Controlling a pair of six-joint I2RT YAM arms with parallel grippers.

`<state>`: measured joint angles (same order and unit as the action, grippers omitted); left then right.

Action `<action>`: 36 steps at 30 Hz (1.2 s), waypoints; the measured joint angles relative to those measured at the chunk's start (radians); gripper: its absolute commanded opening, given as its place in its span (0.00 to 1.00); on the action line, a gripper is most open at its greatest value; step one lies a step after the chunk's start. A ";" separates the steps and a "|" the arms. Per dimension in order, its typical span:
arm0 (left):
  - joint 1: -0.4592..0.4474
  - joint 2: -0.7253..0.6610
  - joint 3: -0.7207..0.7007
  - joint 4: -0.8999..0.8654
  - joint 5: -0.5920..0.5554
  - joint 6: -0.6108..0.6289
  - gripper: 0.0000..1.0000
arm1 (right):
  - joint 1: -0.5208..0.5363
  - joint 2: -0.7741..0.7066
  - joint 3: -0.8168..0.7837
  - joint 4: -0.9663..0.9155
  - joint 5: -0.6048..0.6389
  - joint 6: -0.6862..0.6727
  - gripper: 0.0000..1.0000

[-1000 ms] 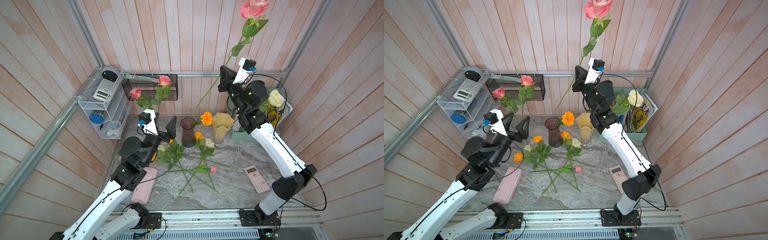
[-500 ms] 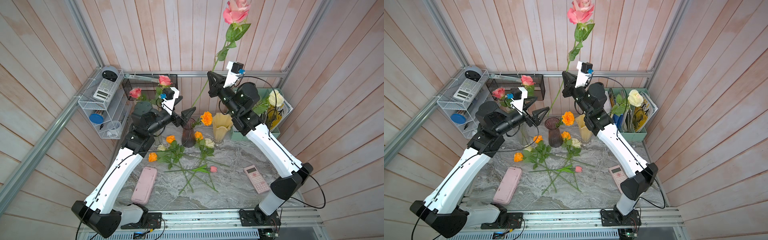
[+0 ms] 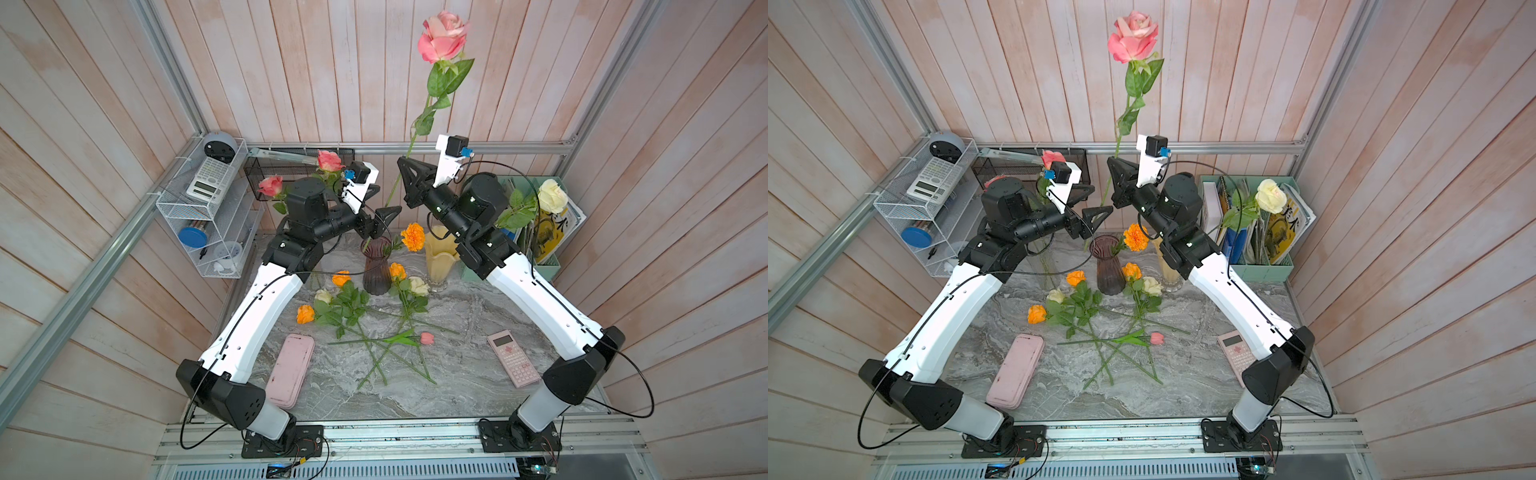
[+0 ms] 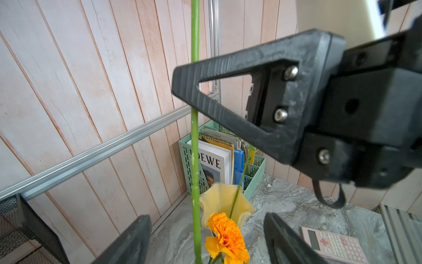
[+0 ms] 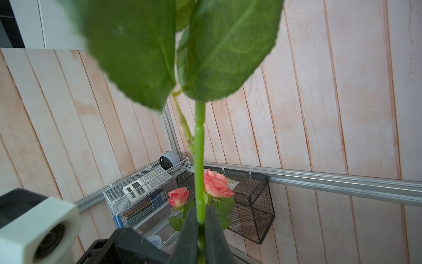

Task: Arrange the flowers in different vases according to their colors
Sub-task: Pick up the flower at the center of the board.

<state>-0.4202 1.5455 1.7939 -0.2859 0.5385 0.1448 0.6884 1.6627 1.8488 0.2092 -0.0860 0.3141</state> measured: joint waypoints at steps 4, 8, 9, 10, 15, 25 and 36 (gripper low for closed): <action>0.002 0.043 0.077 -0.034 -0.006 0.023 0.28 | 0.016 -0.023 -0.034 -0.001 -0.002 -0.001 0.00; 0.000 0.064 0.113 -0.069 0.012 0.035 0.11 | 0.022 -0.049 -0.071 0.003 0.002 -0.004 0.00; -0.004 0.068 0.117 -0.076 0.020 0.035 0.05 | 0.022 -0.055 -0.079 0.003 0.006 -0.004 0.00; -0.006 0.069 0.117 -0.082 0.028 0.036 0.00 | 0.022 -0.059 -0.086 0.003 0.010 -0.005 0.00; -0.007 0.070 0.123 -0.098 0.042 0.043 0.00 | 0.022 -0.068 -0.097 -0.001 0.010 -0.008 0.00; 0.019 0.054 0.119 -0.113 0.006 0.037 0.00 | 0.026 -0.132 -0.150 0.002 -0.045 -0.038 0.82; 0.241 -0.156 -0.113 0.140 -0.108 -0.025 0.00 | -0.018 -0.344 -0.436 -0.036 -0.051 -0.065 0.89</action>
<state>-0.1791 1.3899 1.6810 -0.1463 0.4301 0.1196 0.6701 1.3186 1.4132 0.1730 -0.1368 0.2493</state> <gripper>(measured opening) 0.061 0.890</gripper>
